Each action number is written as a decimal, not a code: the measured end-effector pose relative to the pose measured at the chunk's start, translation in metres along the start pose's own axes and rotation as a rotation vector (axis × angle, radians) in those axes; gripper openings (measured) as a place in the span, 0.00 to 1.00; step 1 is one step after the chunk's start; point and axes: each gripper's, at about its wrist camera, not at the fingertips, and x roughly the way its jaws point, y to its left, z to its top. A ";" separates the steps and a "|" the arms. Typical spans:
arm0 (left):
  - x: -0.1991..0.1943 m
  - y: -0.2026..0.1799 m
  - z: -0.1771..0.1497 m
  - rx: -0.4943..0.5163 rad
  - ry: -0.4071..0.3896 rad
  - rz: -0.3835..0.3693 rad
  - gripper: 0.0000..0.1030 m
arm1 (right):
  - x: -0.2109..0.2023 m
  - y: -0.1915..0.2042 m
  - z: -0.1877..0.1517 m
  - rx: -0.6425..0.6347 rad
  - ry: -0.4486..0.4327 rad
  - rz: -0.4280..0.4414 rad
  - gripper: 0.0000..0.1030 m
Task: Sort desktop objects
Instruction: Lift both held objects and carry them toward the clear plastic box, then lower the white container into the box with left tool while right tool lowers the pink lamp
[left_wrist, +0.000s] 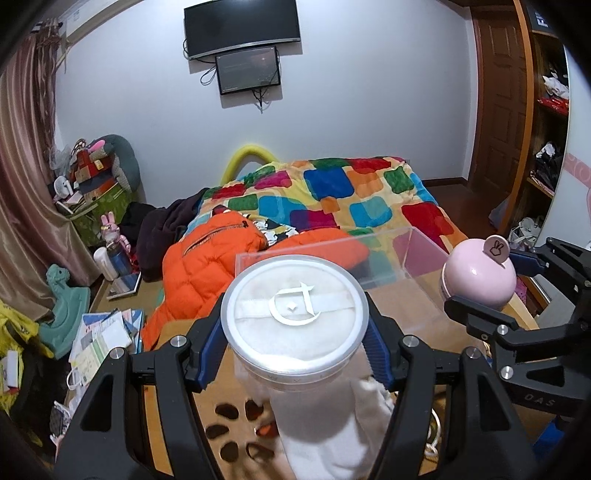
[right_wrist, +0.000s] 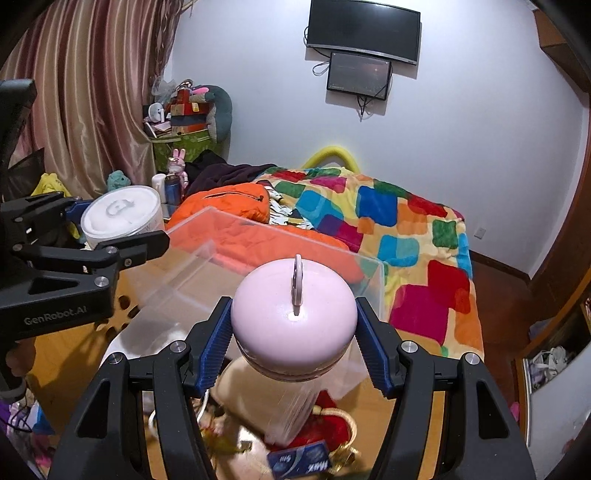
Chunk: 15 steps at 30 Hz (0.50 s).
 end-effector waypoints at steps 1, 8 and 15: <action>0.003 0.000 0.003 0.006 0.001 -0.001 0.63 | 0.005 -0.003 0.003 0.004 0.006 -0.004 0.59; 0.025 -0.001 0.021 0.036 0.021 -0.037 0.63 | 0.032 -0.023 0.014 0.051 0.055 0.010 0.59; 0.045 -0.003 0.031 0.050 0.037 -0.063 0.63 | 0.050 -0.035 0.022 0.062 0.091 0.017 0.59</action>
